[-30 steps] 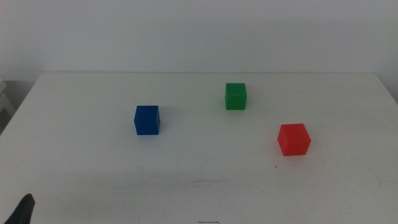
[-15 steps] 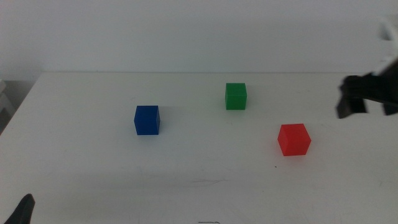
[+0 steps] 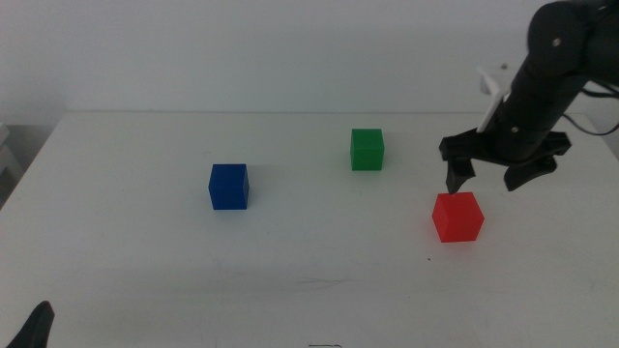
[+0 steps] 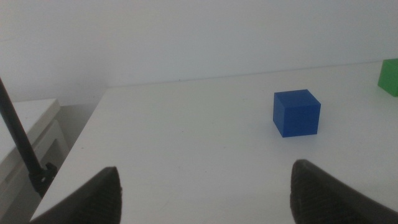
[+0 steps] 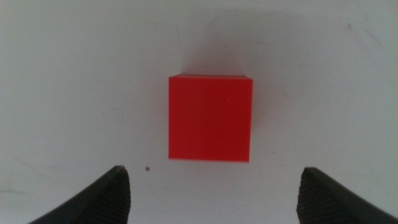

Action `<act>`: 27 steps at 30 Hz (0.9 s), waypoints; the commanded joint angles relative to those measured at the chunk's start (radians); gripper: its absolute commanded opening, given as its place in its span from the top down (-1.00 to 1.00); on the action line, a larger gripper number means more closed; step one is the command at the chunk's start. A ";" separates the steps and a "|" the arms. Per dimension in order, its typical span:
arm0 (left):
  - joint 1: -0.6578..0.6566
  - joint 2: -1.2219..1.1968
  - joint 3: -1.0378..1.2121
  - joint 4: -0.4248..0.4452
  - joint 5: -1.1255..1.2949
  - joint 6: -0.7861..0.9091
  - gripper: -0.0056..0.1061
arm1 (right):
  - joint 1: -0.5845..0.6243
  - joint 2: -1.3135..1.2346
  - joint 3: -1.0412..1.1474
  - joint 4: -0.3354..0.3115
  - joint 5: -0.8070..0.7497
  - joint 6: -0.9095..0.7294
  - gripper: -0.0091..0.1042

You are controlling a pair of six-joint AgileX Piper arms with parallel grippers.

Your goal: Stack red cubes first, then green, then blue cubes in a specific spot.

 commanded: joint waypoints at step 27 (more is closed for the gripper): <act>-0.002 -0.019 -0.005 -0.004 -0.084 -0.003 -0.75 | 0.007 0.158 -0.054 -0.014 -0.127 -0.036 -0.38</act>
